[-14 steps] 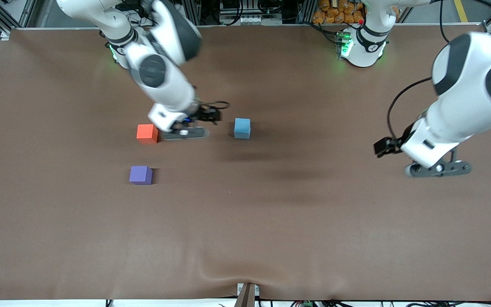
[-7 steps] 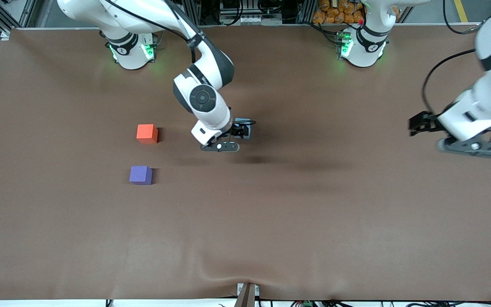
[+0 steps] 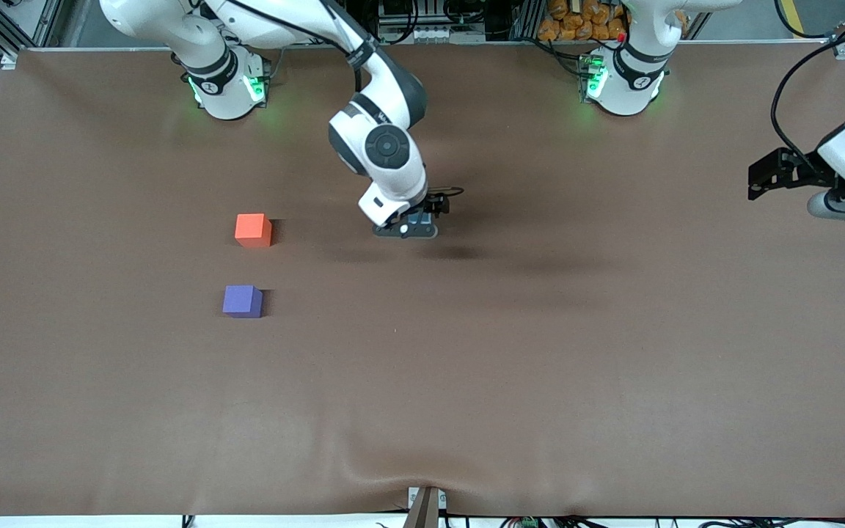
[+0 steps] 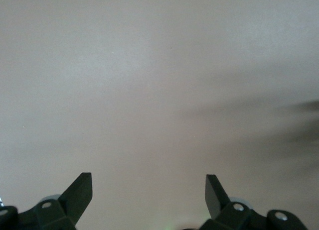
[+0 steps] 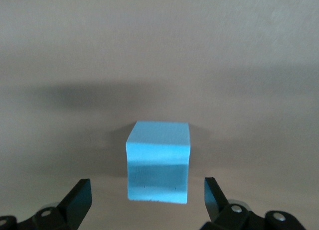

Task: Place blue block between orange and purple blocks
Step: 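Grasp the light-blue cube with the right gripper while the left gripper withdraws, then carry the light-blue cube with the right gripper toward the purple cube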

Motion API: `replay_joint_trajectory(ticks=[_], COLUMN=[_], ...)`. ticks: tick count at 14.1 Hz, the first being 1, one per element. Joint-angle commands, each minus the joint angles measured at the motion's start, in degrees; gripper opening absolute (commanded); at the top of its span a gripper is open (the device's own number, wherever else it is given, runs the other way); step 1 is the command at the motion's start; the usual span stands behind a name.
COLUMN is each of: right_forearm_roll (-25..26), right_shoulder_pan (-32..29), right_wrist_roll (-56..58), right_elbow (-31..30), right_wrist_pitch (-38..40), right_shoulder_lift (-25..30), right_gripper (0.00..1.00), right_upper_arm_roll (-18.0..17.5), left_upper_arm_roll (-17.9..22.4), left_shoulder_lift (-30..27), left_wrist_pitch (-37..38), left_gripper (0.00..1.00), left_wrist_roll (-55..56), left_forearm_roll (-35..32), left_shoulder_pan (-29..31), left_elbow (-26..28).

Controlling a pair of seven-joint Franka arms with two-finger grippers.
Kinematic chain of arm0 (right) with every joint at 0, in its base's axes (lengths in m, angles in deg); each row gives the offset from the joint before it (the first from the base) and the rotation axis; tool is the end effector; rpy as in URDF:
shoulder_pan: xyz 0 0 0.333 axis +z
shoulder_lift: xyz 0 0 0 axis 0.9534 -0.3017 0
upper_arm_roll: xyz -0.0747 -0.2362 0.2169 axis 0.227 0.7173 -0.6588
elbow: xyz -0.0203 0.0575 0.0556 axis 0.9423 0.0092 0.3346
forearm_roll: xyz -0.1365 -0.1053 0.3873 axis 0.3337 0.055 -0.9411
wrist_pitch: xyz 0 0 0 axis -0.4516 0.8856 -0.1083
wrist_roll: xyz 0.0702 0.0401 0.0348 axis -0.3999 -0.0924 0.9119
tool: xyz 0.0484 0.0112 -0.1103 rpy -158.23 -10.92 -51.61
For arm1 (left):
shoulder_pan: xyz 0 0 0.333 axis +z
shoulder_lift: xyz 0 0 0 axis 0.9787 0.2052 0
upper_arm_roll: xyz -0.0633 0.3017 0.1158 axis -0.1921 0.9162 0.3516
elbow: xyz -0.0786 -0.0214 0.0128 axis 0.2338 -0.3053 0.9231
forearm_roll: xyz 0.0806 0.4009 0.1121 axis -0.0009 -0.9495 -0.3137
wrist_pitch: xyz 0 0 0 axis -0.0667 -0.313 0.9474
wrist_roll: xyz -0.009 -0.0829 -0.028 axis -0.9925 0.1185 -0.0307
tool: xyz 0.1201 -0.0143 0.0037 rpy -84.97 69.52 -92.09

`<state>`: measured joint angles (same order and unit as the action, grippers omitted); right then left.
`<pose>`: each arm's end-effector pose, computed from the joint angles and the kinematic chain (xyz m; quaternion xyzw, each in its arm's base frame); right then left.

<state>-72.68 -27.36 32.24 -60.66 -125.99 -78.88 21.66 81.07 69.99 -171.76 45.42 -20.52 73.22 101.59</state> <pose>0.4352 0.5197 0.2272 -0.9959 0.0244 0.0778 0.0384 0.5828 -0.0371 0.6133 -0.9956 0.0858 0.0274 0.0274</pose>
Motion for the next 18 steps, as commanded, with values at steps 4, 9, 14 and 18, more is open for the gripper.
replay_joint_trajectory(ticks=[4,9,14,18], right_forearm_roll=[2.01,4.11,4.30,4.74], right_shoulder_pan=[1.50,2.21,0.28,-7.52], right_wrist_roll=[-2.40,-4.08,-3.82,1.95], right_elbow=[-1.69,-1.34,0.85,1.81], right_wrist_pitch=[-3.19,-4.96,-3.82,-0.58], right_shoulder_lift=[-1.29,-2.79,-2.52,-0.86], right_gripper=[1.00,0.24,0.00,0.00], right_upper_arm_roll=[0.71,0.80,0.97,0.97], left_upper_arm_roll=[-0.81,-0.46,-0.55,-0.55], left_shoulder_lift=[-2.33,-2.95,-2.69,-2.51], left_wrist_pitch=[2.45,3.85,3.59,3.33], left_gripper=[1.00,1.00,1.00,1.00], left_wrist_roll=[4.45,5.33,4.45,4.54], left_forearm_roll=[2.12,2.39,2.39,2.39], left_shoulder_pan=[-0.07,0.54,0.89,0.89], left_elbow=[-0.66,-1.01,-1.98,-2.33])
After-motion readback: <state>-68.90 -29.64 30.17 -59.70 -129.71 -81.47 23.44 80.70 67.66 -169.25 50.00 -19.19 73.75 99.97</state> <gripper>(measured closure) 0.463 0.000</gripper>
